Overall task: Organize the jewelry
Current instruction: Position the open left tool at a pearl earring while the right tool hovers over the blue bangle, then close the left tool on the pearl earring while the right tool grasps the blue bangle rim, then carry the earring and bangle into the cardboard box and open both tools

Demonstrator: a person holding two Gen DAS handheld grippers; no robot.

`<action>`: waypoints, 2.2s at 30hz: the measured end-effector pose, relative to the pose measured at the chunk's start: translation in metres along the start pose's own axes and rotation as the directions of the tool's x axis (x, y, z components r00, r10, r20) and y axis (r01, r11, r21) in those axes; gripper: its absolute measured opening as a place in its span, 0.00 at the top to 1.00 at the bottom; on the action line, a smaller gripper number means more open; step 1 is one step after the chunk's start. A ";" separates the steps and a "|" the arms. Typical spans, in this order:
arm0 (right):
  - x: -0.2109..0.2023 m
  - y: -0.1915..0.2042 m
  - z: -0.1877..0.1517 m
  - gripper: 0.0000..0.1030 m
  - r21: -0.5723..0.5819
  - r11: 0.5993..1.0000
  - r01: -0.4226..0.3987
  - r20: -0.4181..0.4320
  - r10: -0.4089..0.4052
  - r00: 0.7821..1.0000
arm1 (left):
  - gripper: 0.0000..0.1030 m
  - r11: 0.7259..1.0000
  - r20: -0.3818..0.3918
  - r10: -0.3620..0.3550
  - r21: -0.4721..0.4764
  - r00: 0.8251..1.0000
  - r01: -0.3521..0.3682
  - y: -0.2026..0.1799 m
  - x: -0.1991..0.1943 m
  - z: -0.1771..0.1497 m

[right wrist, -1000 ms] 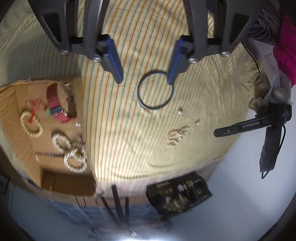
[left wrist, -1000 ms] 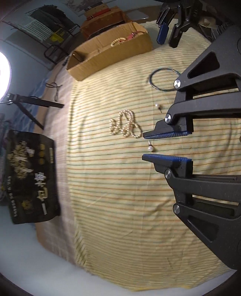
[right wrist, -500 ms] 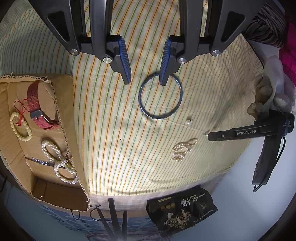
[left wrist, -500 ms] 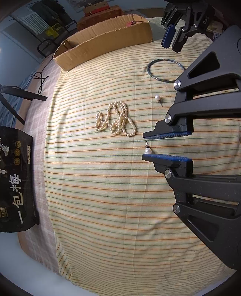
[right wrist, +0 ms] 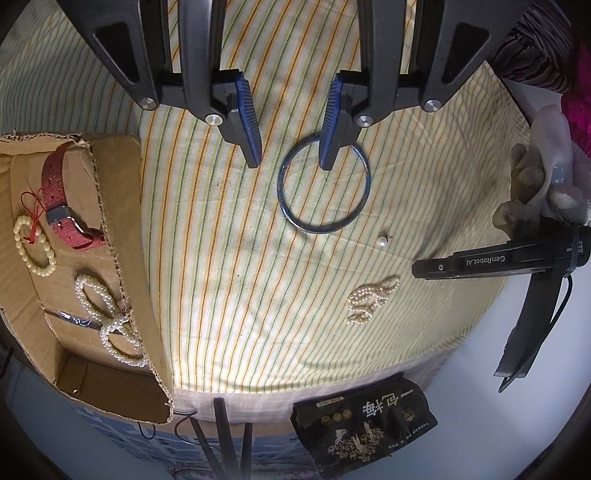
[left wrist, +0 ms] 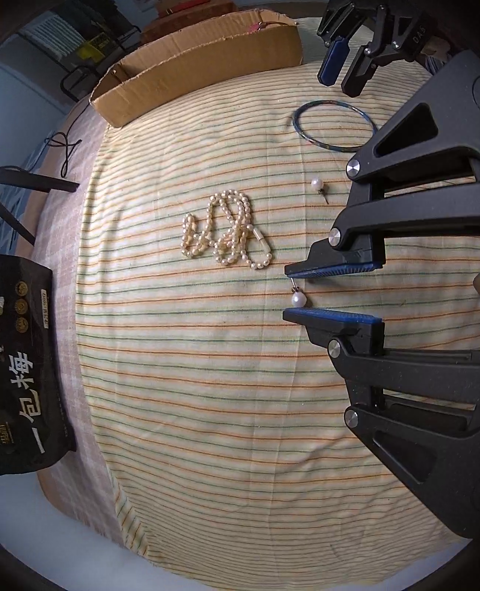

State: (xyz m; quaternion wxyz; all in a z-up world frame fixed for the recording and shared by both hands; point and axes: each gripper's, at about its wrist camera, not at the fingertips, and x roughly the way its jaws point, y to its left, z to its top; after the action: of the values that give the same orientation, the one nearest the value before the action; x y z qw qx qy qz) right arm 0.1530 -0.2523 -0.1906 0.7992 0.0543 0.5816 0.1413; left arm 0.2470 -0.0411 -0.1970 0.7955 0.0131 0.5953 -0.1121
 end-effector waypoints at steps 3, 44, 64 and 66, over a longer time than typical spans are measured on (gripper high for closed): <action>0.003 0.001 0.000 0.68 -0.004 1.000 0.002 -0.005 -0.002 1.000 | 0.86 1.000 -0.002 0.008 -0.006 1.000 -0.008 0.000 0.003 0.002; -0.003 0.030 0.013 0.99 -0.085 0.996 0.036 0.105 -0.027 0.994 | 0.91 0.999 0.060 0.011 -0.033 0.998 -0.009 0.001 -0.016 0.006; -0.075 0.033 0.020 1.00 -0.108 0.993 0.050 0.280 -0.018 0.960 | 0.92 0.997 0.165 -0.082 0.010 0.983 0.081 -0.042 -0.066 0.001; -0.083 0.028 0.021 1.00 -0.102 0.993 0.054 0.297 -0.021 0.955 | 0.92 0.995 0.175 -0.097 0.021 0.980 0.094 -0.050 -0.070 0.002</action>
State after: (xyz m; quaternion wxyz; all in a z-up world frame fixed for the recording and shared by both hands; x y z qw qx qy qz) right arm 0.1442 -0.2476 -0.1008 0.8815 0.0200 0.4481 0.1478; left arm 0.2201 -0.0790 -0.1239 0.8384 -0.0205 0.5222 -0.1546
